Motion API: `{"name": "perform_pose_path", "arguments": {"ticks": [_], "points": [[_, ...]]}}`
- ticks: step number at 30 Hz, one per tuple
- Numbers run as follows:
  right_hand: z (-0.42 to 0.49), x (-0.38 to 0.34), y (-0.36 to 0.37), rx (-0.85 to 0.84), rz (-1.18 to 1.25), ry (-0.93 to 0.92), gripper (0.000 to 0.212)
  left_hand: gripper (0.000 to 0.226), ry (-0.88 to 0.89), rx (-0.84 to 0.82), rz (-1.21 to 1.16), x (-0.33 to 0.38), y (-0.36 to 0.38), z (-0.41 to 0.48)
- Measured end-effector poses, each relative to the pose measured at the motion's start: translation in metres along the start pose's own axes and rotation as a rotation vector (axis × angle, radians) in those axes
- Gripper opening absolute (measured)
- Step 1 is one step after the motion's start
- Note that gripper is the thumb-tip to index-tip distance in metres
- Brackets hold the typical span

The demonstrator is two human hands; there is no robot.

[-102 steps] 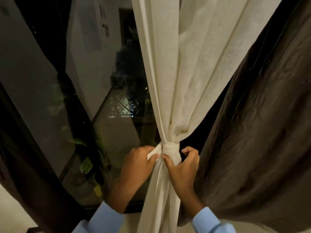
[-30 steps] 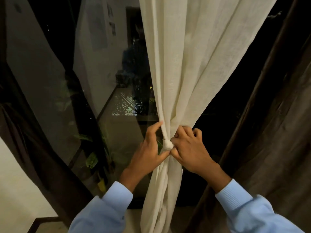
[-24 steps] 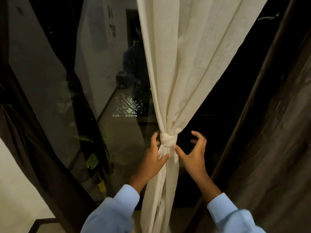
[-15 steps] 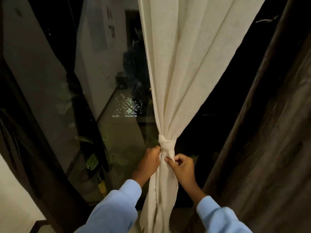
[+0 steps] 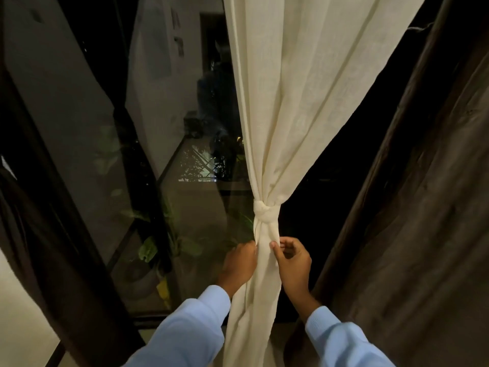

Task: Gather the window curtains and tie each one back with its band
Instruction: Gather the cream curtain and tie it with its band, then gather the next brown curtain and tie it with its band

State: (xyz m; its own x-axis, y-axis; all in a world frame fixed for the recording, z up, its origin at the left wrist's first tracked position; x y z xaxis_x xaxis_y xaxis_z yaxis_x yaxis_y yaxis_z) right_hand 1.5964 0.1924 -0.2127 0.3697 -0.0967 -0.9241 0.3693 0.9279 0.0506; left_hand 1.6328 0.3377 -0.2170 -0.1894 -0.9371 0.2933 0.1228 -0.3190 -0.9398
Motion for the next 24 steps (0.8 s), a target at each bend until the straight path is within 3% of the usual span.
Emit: {"name": "perform_pose_path", "arguments": {"ticks": [6, 12, 24], "points": [[-0.015, 0.019, -0.033, -0.095, -0.046, 0.109, 0.006, 0.027, -0.109, -0.076, -0.09, 0.01, 0.019, -0.029], [-0.033, 0.007, -0.078, -0.168, -0.03, 0.121, 0.007, 0.032, -0.172, -0.312, 0.097, 0.039, 0.035, -0.057], [-0.08, -0.022, -0.228, -0.241, -0.064, 0.173, 0.016, 0.019, -0.001, -0.097, -0.272, 0.213, 0.044, -0.131]]}}
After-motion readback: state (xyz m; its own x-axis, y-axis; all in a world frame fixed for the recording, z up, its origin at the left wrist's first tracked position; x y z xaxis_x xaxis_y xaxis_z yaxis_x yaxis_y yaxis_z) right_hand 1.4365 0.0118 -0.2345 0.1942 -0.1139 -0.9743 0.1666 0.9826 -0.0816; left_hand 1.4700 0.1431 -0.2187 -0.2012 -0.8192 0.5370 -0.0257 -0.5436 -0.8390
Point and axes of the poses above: each hand's wrist, its own z-axis towards the middle knuckle, its own y-axis out of the palm, x = y × z, the point moved 4 cm from there along z, towards the middle knuckle, and after that the axes turned 10 degrees about z, right-handed, at the moved point
